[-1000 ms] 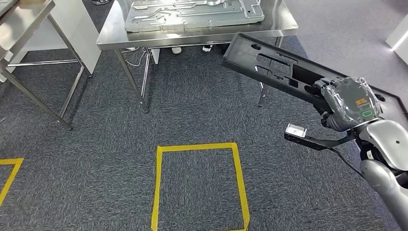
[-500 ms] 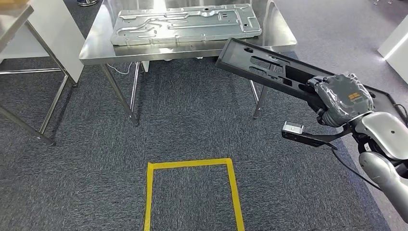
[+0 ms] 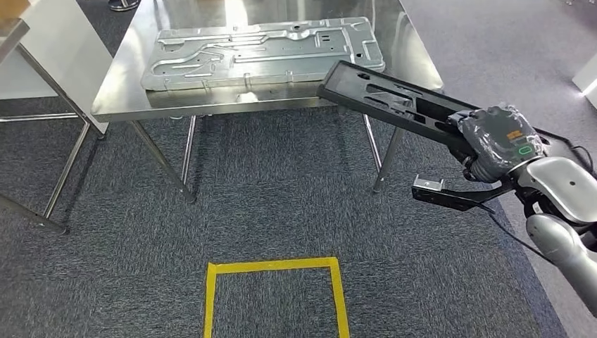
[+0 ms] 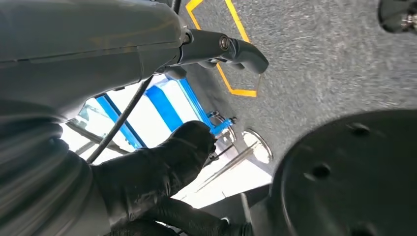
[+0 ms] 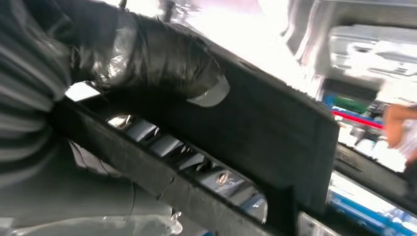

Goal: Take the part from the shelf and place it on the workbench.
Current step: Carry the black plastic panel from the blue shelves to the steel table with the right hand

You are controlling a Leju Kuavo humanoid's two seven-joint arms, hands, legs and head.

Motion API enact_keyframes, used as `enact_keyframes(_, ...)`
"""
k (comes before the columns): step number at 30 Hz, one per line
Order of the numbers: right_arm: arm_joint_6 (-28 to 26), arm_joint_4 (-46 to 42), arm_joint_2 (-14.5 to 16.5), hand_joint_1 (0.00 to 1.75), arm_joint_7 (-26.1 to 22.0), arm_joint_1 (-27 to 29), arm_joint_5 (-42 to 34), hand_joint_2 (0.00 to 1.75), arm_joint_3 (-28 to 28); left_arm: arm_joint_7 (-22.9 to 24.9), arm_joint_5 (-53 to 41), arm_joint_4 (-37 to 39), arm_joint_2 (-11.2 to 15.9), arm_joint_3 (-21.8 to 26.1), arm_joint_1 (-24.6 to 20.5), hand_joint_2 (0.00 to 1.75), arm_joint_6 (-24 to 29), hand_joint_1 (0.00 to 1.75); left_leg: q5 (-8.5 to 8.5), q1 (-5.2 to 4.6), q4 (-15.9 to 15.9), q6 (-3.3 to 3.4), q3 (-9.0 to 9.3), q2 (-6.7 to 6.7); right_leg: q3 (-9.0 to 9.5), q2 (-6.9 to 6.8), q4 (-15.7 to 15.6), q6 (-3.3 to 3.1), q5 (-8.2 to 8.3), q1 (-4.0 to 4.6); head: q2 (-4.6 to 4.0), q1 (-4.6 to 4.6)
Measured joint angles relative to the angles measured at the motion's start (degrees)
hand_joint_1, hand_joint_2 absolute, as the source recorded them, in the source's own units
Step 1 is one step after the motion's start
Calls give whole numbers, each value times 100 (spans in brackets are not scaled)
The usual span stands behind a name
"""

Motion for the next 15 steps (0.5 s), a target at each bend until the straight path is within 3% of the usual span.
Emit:
enact_keyframes(2, 28, 25, 15, 175, -2, -46, -59, 175, 62, -31, -88, 0, -9, -14, 10, 175, -5, 0, -520, 44, 212, -54, -434, 20, 323, -18, -108, 1, -179, 2, 0, 0)
enact_keyframes(3, 45, 38, 36, 175, -4, -81, -85, 175, 95, -60, -159, 0, -12, -40, 22, 175, -18, 0, -783, 58, 124, -61, -569, 34, 495, -36, -148, 2, -282, 8, 0, 0)
enact_keyframes(4, 62, 53, 70, 175, -4, -128, -104, 175, 126, -91, -229, 0, -8, -75, 32, 175, -37, 0, -913, 67, -63, -48, -662, 51, 669, -58, -177, 3, -390, 21, 0, 0)
enact_keyframes(5, 78, 73, 116, 175, -3, -183, -113, 175, 154, -114, -271, 0, 2, -111, 42, 175, -63, 0, -814, 66, -334, -8, -722, 80, 839, -85, -199, 3, -503, 41, 0, 0)
enact_keyframes(6, 102, 103, 170, 175, 5, -240, -115, 175, 186, -141, -292, 1, 34, -140, 48, 175, -91, 0, -371, 48, -688, 64, -756, 147, 986, -103, -217, 2, -622, 54, 0, 1)
enact_keyframes(8, 188, 186, 325, 175, 68, -378, -92, 175, 284, -257, -310, -4, 89, -175, 63, 175, -149, 0, 690, -40, -1231, 185, -755, 278, 1242, -125, -235, 40, -861, 82, 0, 16)
enact_keyframes(9, 240, 233, 423, 175, 128, -443, -73, 175, 343, -345, -322, -7, 110, -194, 64, 175, -173, 0, 1021, -90, -1365, 216, -708, 309, 1362, -136, -233, 74, -950, 76, 0, 22)
enact_keyframes(10, 281, 269, 532, 175, 193, -512, -48, 175, 397, -425, -333, -10, 115, -219, 67, 175, -193, 0, 1054, -133, -1387, 220, -638, 286, 1443, -144, -178, 116, -977, 61, 0, 28)
enact_keyframes(12, 311, 316, 714, 175, 290, -631, -13, 175, 468, -527, -350, -11, 125, -261, 60, 175, -209, 0, 907, -155, -1427, 249, -443, 181, 1313, -142, 283, 173, -813, -5, 0, 24)
enact_keyframes(14, 311, 344, 812, 175, 310, -728, 0, 175, 519, -571, -363, -11, 128, -278, 49, 175, -219, 0, 791, -132, -1478, 311, -263, 63, 802, -76, 1090, 198, -625, -37, 0, 22)
enact_keyframes(15, 311, 359, 835, 175, 310, -753, 1, 175, 550, -585, -369, -11, 126, -281, 45, 175, -224, 0, 718, -118, -1489, 330, -179, -2, 523, -39, 1430, 209, -690, -37, 0, 22)
